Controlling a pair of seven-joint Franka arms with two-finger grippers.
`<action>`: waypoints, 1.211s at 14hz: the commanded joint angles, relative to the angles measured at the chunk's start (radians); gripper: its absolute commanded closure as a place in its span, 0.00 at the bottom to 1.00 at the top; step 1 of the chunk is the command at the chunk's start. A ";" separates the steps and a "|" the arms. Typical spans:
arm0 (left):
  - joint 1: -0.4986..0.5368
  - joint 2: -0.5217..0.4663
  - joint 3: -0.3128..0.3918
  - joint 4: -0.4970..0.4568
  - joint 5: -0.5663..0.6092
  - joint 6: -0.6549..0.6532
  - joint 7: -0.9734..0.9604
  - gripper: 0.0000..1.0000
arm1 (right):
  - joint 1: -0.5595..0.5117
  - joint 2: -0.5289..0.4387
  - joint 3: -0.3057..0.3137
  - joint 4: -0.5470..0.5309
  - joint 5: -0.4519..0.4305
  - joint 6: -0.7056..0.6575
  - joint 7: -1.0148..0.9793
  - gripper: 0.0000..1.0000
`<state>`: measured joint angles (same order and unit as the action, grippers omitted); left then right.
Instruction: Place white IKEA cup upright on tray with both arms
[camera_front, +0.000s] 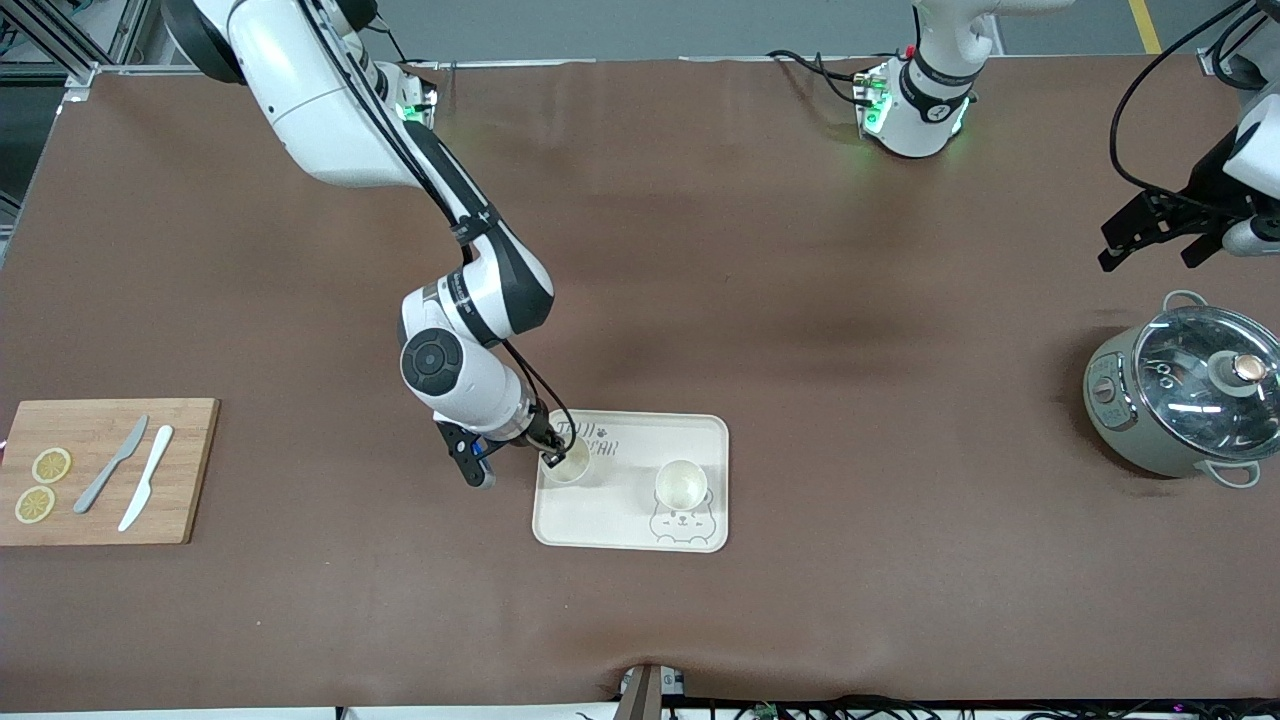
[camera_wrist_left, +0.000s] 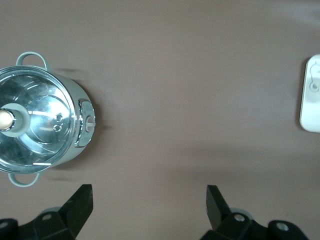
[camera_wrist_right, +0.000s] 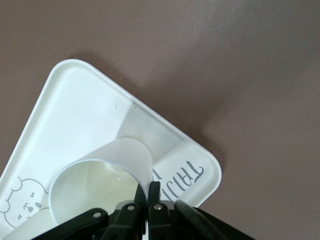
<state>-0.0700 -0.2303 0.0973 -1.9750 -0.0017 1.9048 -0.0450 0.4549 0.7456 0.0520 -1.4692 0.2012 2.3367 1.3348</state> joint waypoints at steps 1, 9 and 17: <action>-0.002 0.015 -0.002 0.002 -0.015 0.034 -0.024 0.00 | 0.013 0.018 -0.009 0.029 -0.003 -0.002 0.017 1.00; 0.004 0.011 -0.013 -0.005 -0.012 0.034 -0.015 0.00 | 0.014 0.020 -0.009 0.027 -0.003 -0.002 0.018 1.00; 0.009 0.011 -0.011 -0.002 -0.009 0.037 -0.003 0.00 | 0.018 0.020 -0.009 0.027 -0.003 -0.002 0.018 0.91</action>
<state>-0.0723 -0.2132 0.0902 -1.9755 -0.0019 1.9311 -0.0596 0.4573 0.7489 0.0520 -1.4692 0.2011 2.3367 1.3348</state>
